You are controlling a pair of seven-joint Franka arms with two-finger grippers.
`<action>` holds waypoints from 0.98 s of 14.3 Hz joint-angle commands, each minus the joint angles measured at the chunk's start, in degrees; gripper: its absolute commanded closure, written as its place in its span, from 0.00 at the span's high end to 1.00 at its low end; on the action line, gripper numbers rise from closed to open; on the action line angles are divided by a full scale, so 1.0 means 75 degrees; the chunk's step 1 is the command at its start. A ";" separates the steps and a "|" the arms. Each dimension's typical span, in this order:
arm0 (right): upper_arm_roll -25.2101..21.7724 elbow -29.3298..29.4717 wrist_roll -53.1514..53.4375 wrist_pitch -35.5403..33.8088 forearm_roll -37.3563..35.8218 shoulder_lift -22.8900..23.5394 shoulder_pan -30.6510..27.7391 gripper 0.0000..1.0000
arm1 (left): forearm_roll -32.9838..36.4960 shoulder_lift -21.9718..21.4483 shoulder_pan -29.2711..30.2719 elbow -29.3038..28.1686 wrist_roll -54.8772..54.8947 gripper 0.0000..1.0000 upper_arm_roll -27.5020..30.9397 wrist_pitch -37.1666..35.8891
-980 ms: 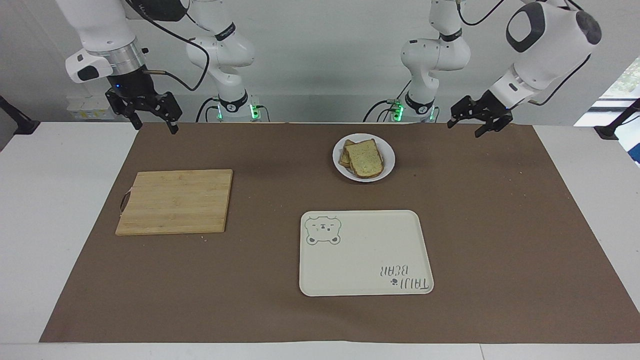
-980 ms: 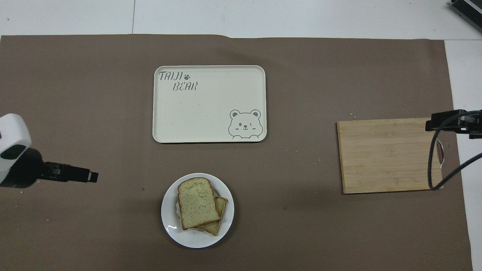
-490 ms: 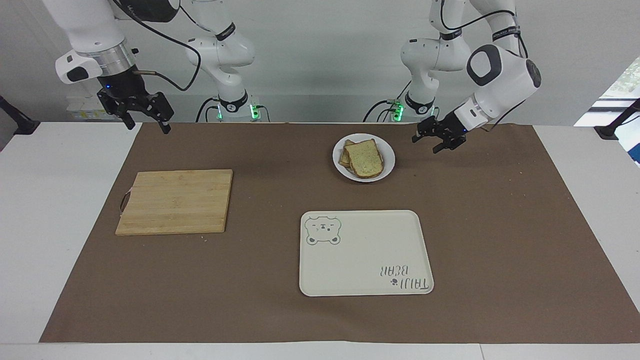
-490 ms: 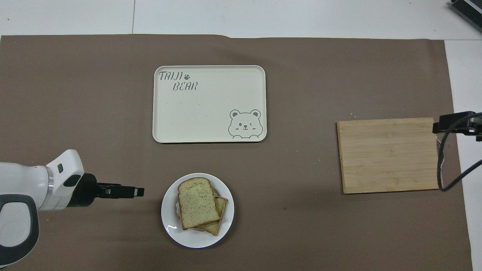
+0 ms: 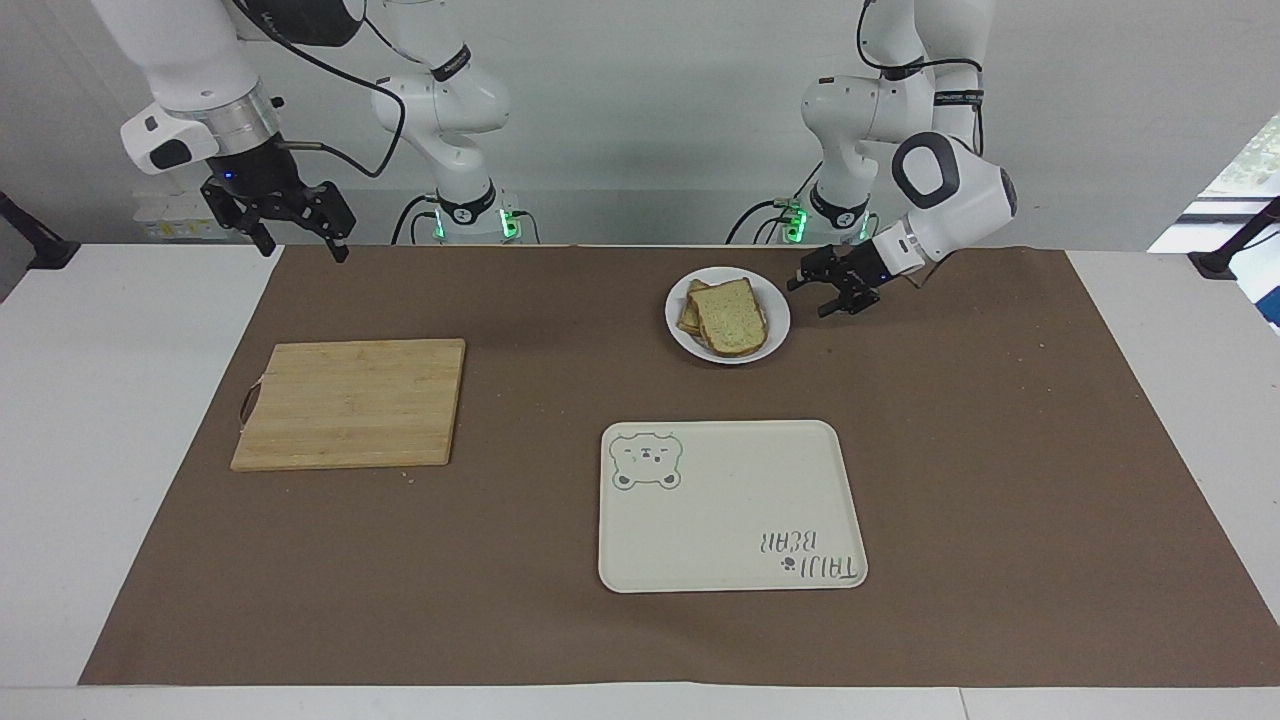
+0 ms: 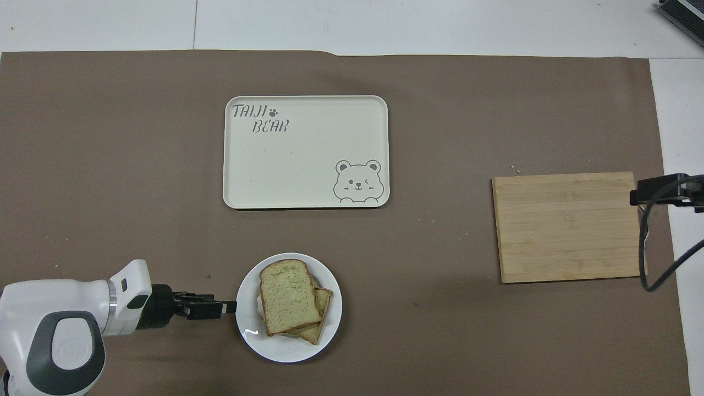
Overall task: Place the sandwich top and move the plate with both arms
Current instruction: 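Reach the left gripper toward the rim of the white plate, then grip the plate rim with the left gripper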
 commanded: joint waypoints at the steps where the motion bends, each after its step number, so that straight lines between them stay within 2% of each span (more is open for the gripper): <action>1: 0.0026 -0.0057 -0.0119 -0.0053 -0.0097 -0.0103 0.0035 1.00 | -0.0824 0.0344 -0.0134 -0.0106 0.0684 0.86 0.0098 0.0247; 3: 0.0026 -0.0068 -0.0142 -0.0133 -0.0086 -0.0114 0.0035 1.00 | -0.1388 0.0766 -0.0146 -0.0106 0.1295 0.83 0.0098 0.0376; 4: 0.0026 -0.0069 -0.0131 -0.0169 -0.0086 -0.0126 0.0035 1.00 | -0.1425 0.0873 -0.0157 -0.0094 0.1355 0.79 0.0086 0.0400; 7: 0.0026 -0.0069 -0.0130 -0.0122 -0.0086 -0.0115 0.0023 1.00 | -0.1472 0.0921 -0.0157 -0.0175 0.1425 0.35 0.0086 0.0283; 10: 0.0014 -0.0069 -0.0130 -0.0122 -0.0086 -0.0115 0.0023 1.00 | -0.1484 0.0944 -0.0379 -0.0269 0.1425 0.03 0.0086 0.0131; 11: 0.0026 -0.0069 -0.0119 -0.0122 -0.0086 -0.0115 0.0023 1.00 | -0.1484 0.0956 -0.0380 -0.0339 0.1425 0.00 0.0086 0.0119; 14: 0.0026 -0.0069 -0.0130 -0.0122 -0.0086 -0.0115 0.0023 1.00 | -0.1484 0.0945 -0.0416 -0.0352 0.1437 0.00 0.0098 -0.0103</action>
